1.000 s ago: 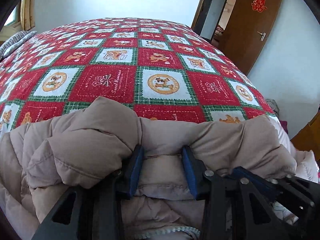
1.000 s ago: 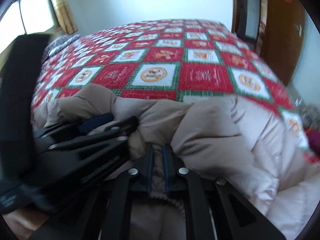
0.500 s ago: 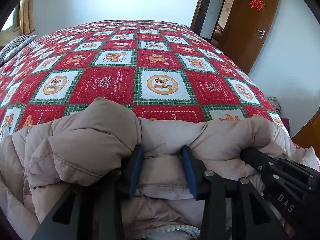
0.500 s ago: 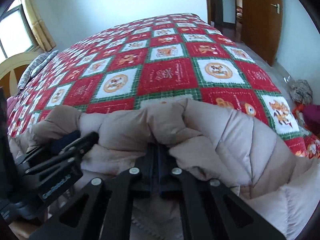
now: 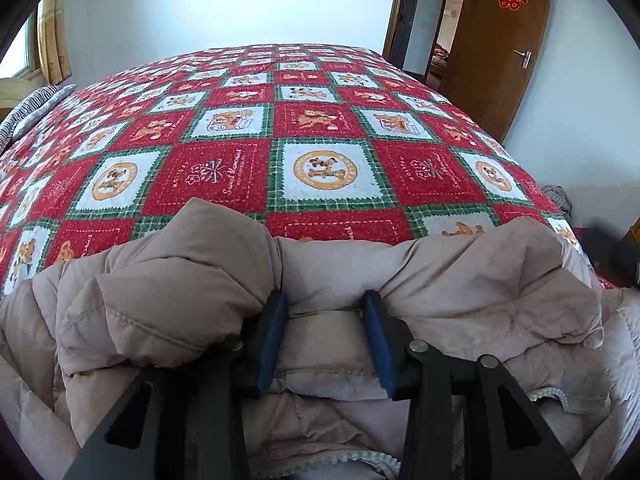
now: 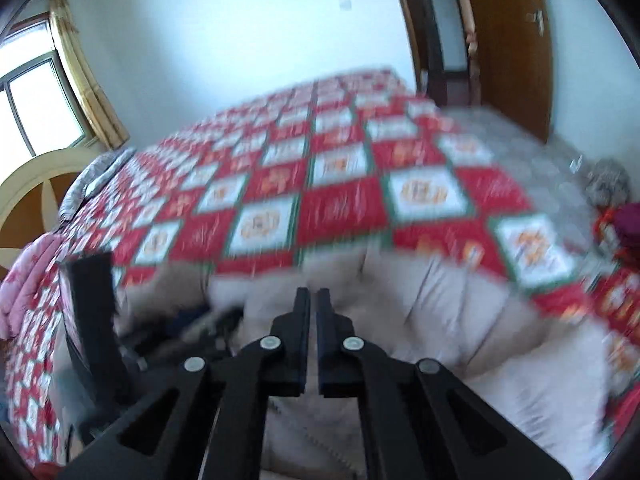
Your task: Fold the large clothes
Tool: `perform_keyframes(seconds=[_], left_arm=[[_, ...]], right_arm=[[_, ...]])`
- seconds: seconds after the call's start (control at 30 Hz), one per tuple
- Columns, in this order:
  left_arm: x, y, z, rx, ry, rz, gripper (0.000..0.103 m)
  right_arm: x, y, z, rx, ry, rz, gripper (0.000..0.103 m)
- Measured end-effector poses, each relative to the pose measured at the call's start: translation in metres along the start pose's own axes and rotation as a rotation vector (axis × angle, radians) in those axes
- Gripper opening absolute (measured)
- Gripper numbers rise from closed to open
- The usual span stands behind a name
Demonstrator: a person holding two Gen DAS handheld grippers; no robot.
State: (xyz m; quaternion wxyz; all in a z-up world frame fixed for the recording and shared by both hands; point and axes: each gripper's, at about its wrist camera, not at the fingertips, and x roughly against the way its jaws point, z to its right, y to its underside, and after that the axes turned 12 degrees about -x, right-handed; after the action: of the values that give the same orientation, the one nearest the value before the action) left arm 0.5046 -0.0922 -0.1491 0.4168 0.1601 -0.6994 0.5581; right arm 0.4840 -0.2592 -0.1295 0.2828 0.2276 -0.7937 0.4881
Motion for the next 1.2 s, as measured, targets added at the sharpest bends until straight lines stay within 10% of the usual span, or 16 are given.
perform_keyframes(seconds=[0.2,0.7,0.8,0.93,1.2], left_arm=[[0.000,0.000,0.000,-0.004,-0.002,0.000,0.043],[0.001,-0.003,0.005,-0.033,-0.043,-0.008,0.043],[0.018,-0.002,0.006,-0.046,-0.042,-0.008,0.043],[0.062,0.006,0.008,-0.085,-0.064,0.055,0.044],[0.173,0.035,0.020,-0.158,-0.094,0.203,0.051]], right_arm=[[-0.062,0.016,0.008,0.052,0.100,-0.181,0.011],[-0.057,0.034,-0.005,0.218,0.211,-0.074,0.009],[-0.023,0.032,-0.009,0.194,0.173,-0.024,0.014],[0.049,0.031,-0.003,0.106,0.087,0.118,0.065],[0.183,0.059,0.029,0.034,-0.001,0.182,0.066]])
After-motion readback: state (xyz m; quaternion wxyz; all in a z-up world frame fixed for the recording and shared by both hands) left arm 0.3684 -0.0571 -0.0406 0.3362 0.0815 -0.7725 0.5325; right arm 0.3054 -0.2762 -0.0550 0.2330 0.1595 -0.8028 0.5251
